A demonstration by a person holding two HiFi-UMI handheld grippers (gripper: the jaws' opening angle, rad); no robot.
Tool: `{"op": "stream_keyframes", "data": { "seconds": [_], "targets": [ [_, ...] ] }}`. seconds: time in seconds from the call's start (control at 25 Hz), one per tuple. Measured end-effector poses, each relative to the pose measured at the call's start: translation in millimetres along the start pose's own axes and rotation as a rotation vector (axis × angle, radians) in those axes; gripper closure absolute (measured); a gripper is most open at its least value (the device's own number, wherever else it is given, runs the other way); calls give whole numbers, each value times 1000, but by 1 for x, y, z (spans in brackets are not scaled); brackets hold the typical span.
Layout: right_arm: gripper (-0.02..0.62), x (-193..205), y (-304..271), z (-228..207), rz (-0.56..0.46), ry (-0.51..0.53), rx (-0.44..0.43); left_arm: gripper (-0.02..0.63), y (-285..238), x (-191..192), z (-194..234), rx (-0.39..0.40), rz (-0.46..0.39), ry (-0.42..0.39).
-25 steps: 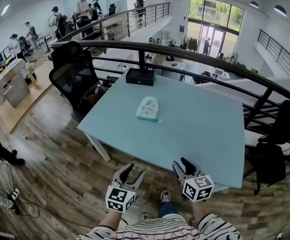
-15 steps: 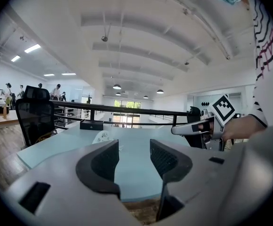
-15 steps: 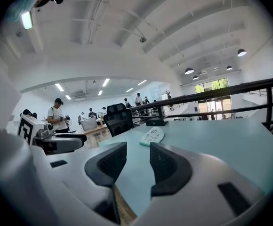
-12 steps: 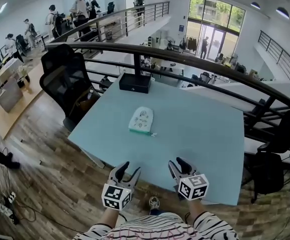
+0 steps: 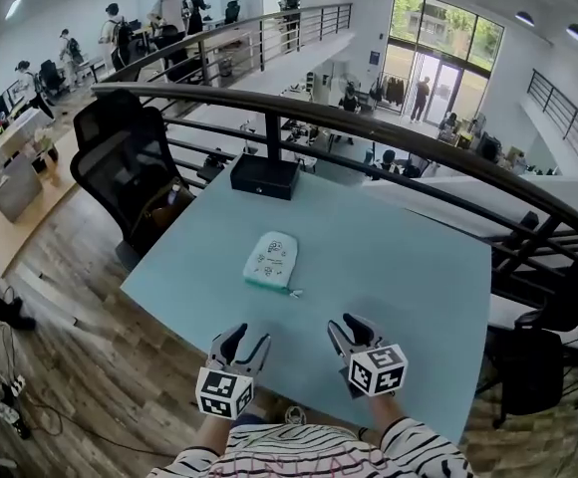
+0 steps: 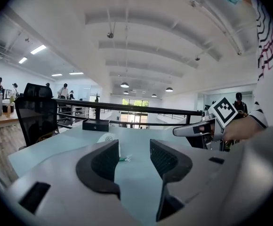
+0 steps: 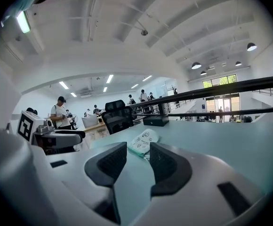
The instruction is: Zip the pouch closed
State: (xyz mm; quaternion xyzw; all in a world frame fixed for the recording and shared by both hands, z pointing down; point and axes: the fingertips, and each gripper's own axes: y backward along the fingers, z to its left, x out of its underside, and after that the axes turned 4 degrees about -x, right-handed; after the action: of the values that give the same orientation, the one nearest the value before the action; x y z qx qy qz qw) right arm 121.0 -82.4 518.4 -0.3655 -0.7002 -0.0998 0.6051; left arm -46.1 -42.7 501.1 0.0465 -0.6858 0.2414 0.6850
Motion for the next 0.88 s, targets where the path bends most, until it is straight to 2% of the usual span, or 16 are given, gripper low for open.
{"op": "stream_keyframes", "data": {
  "seconds": [0.16, 0.32, 0.88],
  "targets": [
    [433, 6, -17, -11, 34, -6, -13, 420, -12, 7, 11, -27, 21, 32],
    [433, 8, -39, -21, 57, -13, -4, 420, -30, 7, 27, -17, 34, 46],
    [433, 15, -113, -46, 130, 9, 80, 420, -88, -5, 77, 132, 99, -18]
  ]
}}
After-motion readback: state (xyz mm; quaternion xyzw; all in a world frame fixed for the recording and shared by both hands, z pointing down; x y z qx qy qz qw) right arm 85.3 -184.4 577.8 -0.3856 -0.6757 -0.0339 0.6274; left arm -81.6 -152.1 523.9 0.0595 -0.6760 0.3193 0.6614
